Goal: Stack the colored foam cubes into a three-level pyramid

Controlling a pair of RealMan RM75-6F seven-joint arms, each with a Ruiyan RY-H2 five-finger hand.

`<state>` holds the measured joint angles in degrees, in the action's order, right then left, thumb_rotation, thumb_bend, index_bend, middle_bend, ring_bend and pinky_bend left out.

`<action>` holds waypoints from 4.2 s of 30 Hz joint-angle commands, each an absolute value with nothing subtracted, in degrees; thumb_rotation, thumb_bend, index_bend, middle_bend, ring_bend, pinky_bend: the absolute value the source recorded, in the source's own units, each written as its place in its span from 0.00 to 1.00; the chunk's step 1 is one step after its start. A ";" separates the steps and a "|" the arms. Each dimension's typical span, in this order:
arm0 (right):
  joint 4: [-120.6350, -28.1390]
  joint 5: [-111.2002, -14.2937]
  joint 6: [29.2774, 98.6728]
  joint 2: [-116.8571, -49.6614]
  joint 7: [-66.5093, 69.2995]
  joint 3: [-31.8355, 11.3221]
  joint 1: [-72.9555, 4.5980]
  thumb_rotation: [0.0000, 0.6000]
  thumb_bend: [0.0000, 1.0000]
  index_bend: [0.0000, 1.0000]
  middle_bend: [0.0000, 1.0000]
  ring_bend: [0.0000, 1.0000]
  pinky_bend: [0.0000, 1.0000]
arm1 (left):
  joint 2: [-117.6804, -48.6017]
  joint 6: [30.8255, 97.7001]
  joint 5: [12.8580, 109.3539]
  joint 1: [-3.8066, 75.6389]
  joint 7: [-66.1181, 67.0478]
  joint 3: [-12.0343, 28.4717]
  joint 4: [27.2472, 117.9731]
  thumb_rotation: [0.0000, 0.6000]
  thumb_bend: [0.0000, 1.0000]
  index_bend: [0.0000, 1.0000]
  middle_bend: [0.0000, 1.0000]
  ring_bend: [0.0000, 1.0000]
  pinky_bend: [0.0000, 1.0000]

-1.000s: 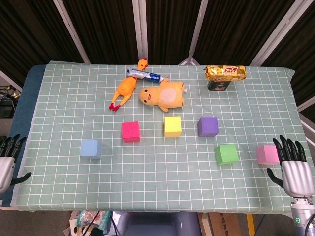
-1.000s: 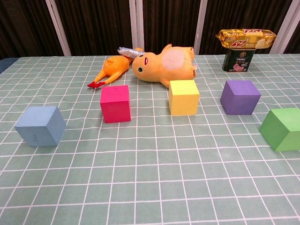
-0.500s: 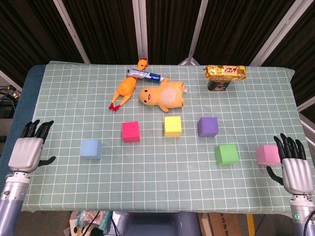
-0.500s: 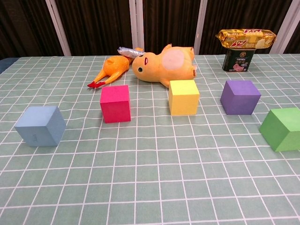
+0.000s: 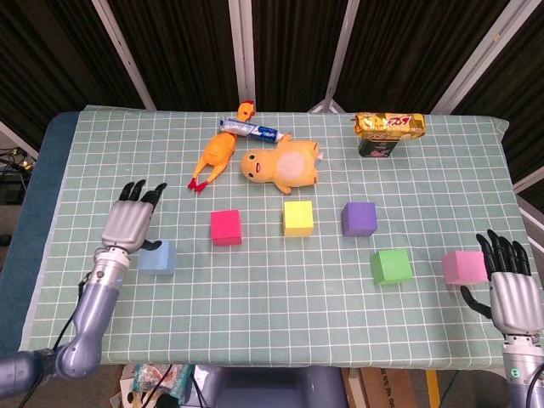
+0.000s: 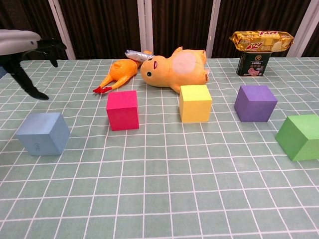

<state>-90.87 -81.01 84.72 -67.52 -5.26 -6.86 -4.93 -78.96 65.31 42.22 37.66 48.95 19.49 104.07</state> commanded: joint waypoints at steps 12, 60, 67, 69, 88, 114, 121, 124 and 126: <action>-91.50 -80.05 84.23 -66.79 -3.92 -7.06 -4.75 1.00 0.29 0.00 0.00 0.00 0.00 | -89.53 64.00 30.48 49.60 53.78 20.85 94.86 1.00 0.19 0.01 0.23 0.01 0.05; -92.73 -79.00 83.40 -66.49 -2.62 -7.11 -4.78 1.00 0.29 0.00 0.00 0.00 0.00 | -97.59 60.95 27.89 59.78 47.45 18.75 84.89 1.00 0.42 0.05 0.28 0.02 0.05; -92.78 -78.50 83.21 -66.44 -2.38 -7.30 -4.79 1.00 0.29 0.00 0.00 0.00 0.00 | -99.51 58.59 28.73 61.97 46.24 19.11 81.56 1.00 0.42 0.05 0.29 0.02 0.05; -92.81 -78.41 83.15 -66.43 -2.28 -7.32 -4.80 1.00 0.29 0.00 0.00 0.00 0.00 | -99.97 57.85 28.93 62.46 45.90 19.11 80.35 1.00 0.42 0.05 0.29 0.02 0.05; -93.06 -77.21 82.49 -66.39 -1.95 -7.70 -4.94 1.00 0.29 0.00 0.00 0.00 0.00 | -102.74 54.60 29.93 64.51 41.99 18.87 74.37 1.00 0.42 0.05 0.29 0.02 0.05; -93.34 -76.82 82.24 -66.42 -2.07 -7.74 -5.02 1.00 0.29 0.00 0.00 0.00 0.00 | -104.25 54.90 30.19 65.49 40.41 18.85 73.53 1.00 0.42 0.05 0.29 0.02 0.05; -93.45 -76.62 82.12 -66.33 -2.02 -7.77 -5.01 1.00 0.29 0.00 0.00 0.00 0.00 | -104.63 54.99 30.11 65.75 40.40 18.91 73.20 1.00 0.42 0.05 0.29 0.02 0.05; -93.46 -76.60 82.11 -66.33 -2.07 -7.78 -5.03 1.00 0.29 0.00 0.00 0.00 0.00 | -104.85 54.96 29.97 65.92 40.40 19.02 72.82 1.00 0.42 0.05 0.29 0.02 0.05; -93.46 -76.59 82.07 -66.33 -2.09 -7.77 -5.04 1.00 0.29 0.00 0.00 0.00 0.00 | -104.97 54.81 29.82 66.04 40.42 19.08 72.61 1.00 0.42 0.05 0.29 0.02 0.05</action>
